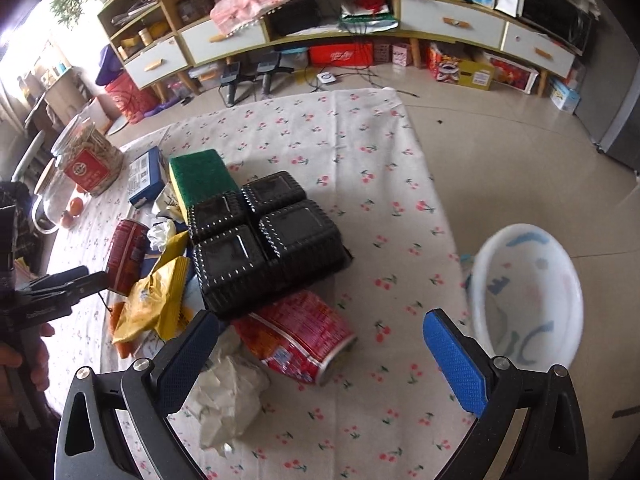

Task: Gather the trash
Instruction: 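Grasp the red can with the left tool while the right tool reaches toward the blue box, then lift the red can with the left tool while the right tool grasps the blue box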

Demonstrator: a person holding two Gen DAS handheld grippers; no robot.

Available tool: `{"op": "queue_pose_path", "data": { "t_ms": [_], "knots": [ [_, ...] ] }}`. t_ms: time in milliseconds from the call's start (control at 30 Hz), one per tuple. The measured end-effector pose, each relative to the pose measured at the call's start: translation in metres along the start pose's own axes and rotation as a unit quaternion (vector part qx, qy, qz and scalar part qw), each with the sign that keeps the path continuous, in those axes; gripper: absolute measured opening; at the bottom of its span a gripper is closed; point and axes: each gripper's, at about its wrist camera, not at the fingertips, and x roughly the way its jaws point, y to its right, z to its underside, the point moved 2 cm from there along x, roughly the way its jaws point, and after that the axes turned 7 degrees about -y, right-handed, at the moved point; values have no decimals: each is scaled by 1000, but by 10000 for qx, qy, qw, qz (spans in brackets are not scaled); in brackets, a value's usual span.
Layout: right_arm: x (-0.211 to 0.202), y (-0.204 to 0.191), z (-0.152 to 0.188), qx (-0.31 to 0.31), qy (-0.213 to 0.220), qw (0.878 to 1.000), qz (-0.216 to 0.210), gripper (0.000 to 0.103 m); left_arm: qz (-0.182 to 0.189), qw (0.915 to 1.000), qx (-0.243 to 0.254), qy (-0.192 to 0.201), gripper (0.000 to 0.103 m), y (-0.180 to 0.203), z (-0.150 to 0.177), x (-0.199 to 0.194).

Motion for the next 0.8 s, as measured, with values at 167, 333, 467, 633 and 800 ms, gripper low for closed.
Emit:
{"op": "queue_pose_path", "data": {
  "t_ms": [167,333,467,633,800],
  "knots": [
    [11,-3,-19,111,-67,9999,-113,103,241,9996,-24,-130,64,-2,-4,10],
    [13,-13,-31,170,-52,9998,-132,103,380,9992,11,-127,54,-1,-5,11],
    [13,-35,-49,-59,-85,9998,-188,103,300,9995,-35,-49,54,-6,-6,3],
    [32,-80,-87,-666,-262,9955,-620,103,282,9986,-356,252,54,-30,-4,-19],
    [77,-106,-112,-745,-642,9926,-708,100,144,9966,-690,418,54,-60,-3,-32]
  ]
}}
